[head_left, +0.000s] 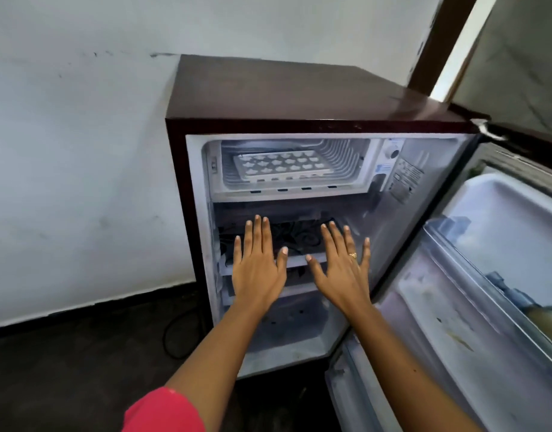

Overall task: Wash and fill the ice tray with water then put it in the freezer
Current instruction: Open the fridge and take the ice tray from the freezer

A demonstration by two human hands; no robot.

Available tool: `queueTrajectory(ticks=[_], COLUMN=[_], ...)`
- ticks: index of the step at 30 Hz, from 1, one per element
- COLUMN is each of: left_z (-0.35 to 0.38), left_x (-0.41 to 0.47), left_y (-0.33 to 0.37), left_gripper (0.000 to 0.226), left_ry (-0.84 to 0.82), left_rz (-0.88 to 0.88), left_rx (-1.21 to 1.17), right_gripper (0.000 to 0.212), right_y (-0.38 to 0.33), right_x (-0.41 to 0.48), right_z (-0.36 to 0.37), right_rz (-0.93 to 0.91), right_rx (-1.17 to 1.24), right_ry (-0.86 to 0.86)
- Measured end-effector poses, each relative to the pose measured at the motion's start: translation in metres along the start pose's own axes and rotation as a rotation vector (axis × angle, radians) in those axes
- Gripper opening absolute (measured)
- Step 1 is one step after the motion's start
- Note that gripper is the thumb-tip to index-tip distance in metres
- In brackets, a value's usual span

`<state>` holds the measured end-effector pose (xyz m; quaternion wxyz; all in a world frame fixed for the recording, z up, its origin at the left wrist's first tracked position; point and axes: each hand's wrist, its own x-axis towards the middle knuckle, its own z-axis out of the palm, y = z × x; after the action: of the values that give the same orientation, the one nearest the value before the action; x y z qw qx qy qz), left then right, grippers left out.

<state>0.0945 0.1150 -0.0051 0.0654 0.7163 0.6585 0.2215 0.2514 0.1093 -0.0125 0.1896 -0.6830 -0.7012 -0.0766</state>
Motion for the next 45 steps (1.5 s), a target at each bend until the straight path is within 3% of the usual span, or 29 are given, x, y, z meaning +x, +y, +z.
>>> queueTrajectory(ticks=[13, 20, 25, 31, 36, 45], left_z=[0.022, 0.026, 0.029, 0.031, 0.030, 0.011], left_x=[0.154, 0.198, 0.209, 0.213, 0.214, 0.163], left_y=[-0.023, -0.040, -0.040, -0.041, -0.051, -0.039], left_gripper=[0.086, 0.105, 0.103, 0.094, 0.089, 0.085], left_ry=[0.110, 0.187, 0.115, 0.171, 0.186, 0.147], left_rz=[-0.120, -0.215, -0.262, -0.234, -0.176, -0.100], left_rx=[-0.055, -0.124, -0.068, -0.082, -0.243, -0.596], right_gripper=[0.091, 0.104, 0.110, 0.111, 0.116, 0.105], right_y=[0.022, 0.033, 0.037, 0.038, 0.043, 0.044], right_x=[0.179, 0.235, 0.244, 0.246, 0.236, 0.171], right_z=[0.038, 0.050, 0.053, 0.055, 0.050, 0.015], right_rz=[0.021, 0.156, 0.250, 0.244, 0.274, 0.309], right_rx=[0.157, 0.328, 0.459, 0.439, 0.587, 0.616], right_ry=[0.017, -0.131, -0.193, -0.181, -0.130, -0.095])
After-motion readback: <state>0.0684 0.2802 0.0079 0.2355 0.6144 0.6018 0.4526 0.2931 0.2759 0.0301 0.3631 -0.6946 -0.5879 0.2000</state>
